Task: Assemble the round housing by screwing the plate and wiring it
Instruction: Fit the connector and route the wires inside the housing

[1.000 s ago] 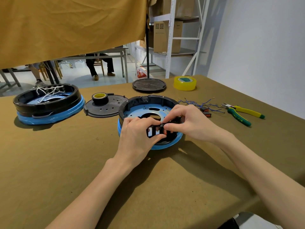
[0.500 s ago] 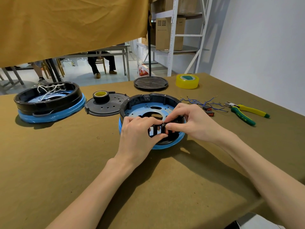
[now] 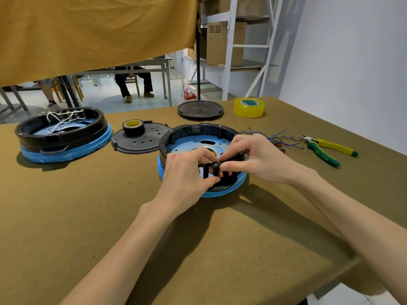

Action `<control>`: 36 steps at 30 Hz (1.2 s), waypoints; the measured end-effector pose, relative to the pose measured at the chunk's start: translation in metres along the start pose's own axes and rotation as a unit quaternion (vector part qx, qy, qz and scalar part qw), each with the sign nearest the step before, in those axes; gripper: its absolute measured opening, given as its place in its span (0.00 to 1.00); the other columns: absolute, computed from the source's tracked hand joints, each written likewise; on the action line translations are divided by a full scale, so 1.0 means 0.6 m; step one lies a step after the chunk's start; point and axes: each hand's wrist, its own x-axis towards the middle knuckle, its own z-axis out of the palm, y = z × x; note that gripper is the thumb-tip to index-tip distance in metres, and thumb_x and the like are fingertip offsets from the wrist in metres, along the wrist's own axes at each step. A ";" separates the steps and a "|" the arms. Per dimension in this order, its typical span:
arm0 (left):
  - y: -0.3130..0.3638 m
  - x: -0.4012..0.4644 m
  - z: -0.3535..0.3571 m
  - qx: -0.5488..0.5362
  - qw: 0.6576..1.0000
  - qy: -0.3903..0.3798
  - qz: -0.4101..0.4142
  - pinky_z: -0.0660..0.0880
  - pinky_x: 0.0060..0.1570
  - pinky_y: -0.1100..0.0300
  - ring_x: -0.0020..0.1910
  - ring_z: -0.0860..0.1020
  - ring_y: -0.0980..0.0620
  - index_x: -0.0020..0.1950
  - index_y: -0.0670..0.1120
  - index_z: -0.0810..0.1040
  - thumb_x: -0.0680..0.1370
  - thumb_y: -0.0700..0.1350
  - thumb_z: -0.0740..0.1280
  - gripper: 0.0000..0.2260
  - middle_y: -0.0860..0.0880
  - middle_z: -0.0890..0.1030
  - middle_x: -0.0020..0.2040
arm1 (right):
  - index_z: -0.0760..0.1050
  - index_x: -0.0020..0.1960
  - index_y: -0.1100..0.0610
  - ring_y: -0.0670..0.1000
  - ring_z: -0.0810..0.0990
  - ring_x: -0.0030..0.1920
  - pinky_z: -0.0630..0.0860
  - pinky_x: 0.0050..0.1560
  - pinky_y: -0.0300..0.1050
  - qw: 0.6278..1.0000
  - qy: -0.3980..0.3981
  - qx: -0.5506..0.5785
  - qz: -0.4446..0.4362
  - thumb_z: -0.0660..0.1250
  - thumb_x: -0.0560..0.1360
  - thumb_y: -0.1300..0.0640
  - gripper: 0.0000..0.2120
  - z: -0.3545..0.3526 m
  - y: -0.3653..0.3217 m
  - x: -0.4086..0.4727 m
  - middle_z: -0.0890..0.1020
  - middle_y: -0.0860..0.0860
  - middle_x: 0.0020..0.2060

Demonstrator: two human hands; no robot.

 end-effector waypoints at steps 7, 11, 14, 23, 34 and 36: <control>-0.002 0.008 -0.009 0.002 1.000 -0.024 -0.004 0.81 0.57 0.53 0.52 0.82 0.59 0.56 0.48 0.84 0.69 0.52 0.81 0.18 0.54 0.85 0.50 | 0.86 0.51 0.51 0.45 0.81 0.49 0.75 0.51 0.34 0.999 -0.020 -0.048 0.005 0.79 0.72 0.55 0.09 -0.003 -0.007 -0.001 0.80 0.44 0.47; -0.001 0.006 -0.007 -0.013 0.999 -0.031 -0.006 0.80 0.57 0.50 0.52 0.82 0.58 0.56 0.48 0.83 0.71 0.51 0.80 0.17 0.55 0.85 0.50 | 0.85 0.49 0.53 0.46 0.80 0.48 0.75 0.51 0.36 0.998 -0.007 -0.055 0.007 0.80 0.70 0.60 0.10 0.005 -0.008 -0.002 0.80 0.47 0.47; -0.001 0.006 -0.007 -0.018 0.999 -0.041 -0.013 0.77 0.60 0.44 0.52 0.81 0.56 0.56 0.49 0.82 0.71 0.50 0.80 0.16 0.56 0.84 0.49 | 0.83 0.47 0.50 0.46 0.79 0.48 0.74 0.49 0.34 0.999 0.008 -0.043 0.010 0.80 0.69 0.61 0.11 0.012 -0.008 -0.005 0.79 0.49 0.48; 0.004 0.000 0.001 -0.010 0.999 -0.005 -0.031 0.78 0.57 0.46 0.50 0.81 0.54 0.52 0.50 0.82 0.70 0.52 0.78 0.15 0.55 0.83 0.47 | 0.82 0.49 0.52 0.48 0.78 0.50 0.75 0.52 0.40 0.999 0.015 -0.041 0.025 0.80 0.68 0.60 0.12 0.019 -0.003 -0.009 0.78 0.51 0.49; 0.005 0.001 0.006 0.008 0.999 0.017 -0.036 0.75 0.60 0.46 0.50 0.80 0.56 0.52 0.51 0.81 0.69 0.52 0.79 0.14 0.56 0.83 0.46 | 0.83 0.49 0.54 0.47 0.78 0.48 0.77 0.50 0.45 0.995 0.055 -0.083 0.012 0.80 0.68 0.61 0.12 0.032 -0.009 -0.011 0.78 0.49 0.46; 0.001 0.001 0.002 -0.012 0.999 -0.003 -0.030 0.75 0.61 0.45 0.51 0.81 0.57 0.52 0.51 0.81 0.71 0.51 0.78 0.13 0.57 0.83 0.48 | 0.83 0.49 0.53 0.46 0.79 0.48 0.77 0.50 0.42 0.996 0.040 -0.075 0.015 0.80 0.69 0.60 0.11 0.026 -0.008 -0.010 0.78 0.49 0.47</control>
